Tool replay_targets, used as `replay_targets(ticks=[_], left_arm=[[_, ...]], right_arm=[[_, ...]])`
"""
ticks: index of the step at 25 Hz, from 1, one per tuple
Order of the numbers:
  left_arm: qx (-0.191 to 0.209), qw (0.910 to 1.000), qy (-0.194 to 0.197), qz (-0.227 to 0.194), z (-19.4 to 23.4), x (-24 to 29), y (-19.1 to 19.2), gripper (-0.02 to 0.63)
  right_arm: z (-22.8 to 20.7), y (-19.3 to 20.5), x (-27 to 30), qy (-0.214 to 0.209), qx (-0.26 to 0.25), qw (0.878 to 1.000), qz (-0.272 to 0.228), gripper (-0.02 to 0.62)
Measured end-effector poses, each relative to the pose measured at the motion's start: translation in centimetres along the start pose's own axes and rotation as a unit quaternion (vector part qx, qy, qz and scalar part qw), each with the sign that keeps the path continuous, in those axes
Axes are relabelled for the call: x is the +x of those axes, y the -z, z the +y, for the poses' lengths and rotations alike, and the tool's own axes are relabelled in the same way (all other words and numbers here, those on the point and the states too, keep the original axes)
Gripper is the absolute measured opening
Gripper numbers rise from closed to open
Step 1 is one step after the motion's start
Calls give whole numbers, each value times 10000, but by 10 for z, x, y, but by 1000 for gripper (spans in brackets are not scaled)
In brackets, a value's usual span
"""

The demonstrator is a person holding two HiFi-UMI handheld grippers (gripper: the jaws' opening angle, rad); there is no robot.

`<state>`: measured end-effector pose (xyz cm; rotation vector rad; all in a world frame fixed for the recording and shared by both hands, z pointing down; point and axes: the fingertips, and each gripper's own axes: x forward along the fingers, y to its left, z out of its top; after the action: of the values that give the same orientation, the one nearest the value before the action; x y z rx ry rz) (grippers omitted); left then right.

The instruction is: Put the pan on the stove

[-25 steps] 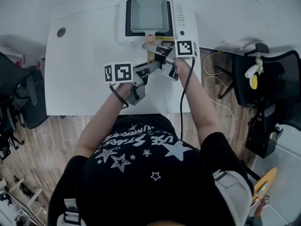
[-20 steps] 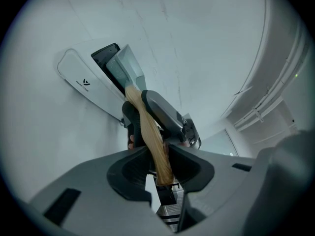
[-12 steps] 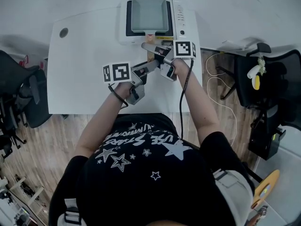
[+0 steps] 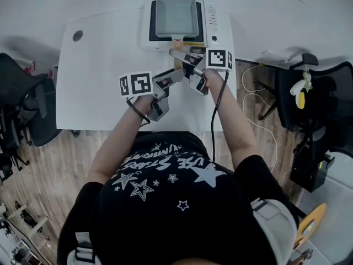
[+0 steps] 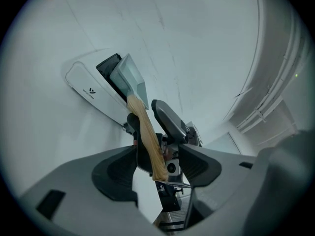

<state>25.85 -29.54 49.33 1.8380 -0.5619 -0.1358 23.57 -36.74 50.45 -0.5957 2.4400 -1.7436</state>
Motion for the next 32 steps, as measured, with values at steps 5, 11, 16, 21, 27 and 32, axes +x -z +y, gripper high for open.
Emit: replay_targets(ticks=[5, 11, 16, 21, 27, 32], left_arm=[[336, 9988, -311, -149, 3, -4, 1, 255], [410, 9980, -373, -309, 6, -18, -1, 255], [561, 9958, -567, -442, 16, -33, -14, 255], [894, 9930, -596, -482, 19, -52, -29, 255], [1715, 9823, -681, -331, 13, -69, -46, 235], [2434, 9680, -616, 19, 8, -90, -41, 201]], right_arm=[[-3, -1, -12, 113, -71, 9998, -173, 245], [-8, 2, -31, 371, -99, 9975, -586, 245], [-6, 1, -49, 608, -183, 9922, -1069, 245], [3, -1, -72, 1230, -669, 9768, -1623, 245], [17, -2, -87, 2054, -1460, 9440, -2131, 190], [31, 6, -94, 2648, -1873, 9112, -2542, 86]])
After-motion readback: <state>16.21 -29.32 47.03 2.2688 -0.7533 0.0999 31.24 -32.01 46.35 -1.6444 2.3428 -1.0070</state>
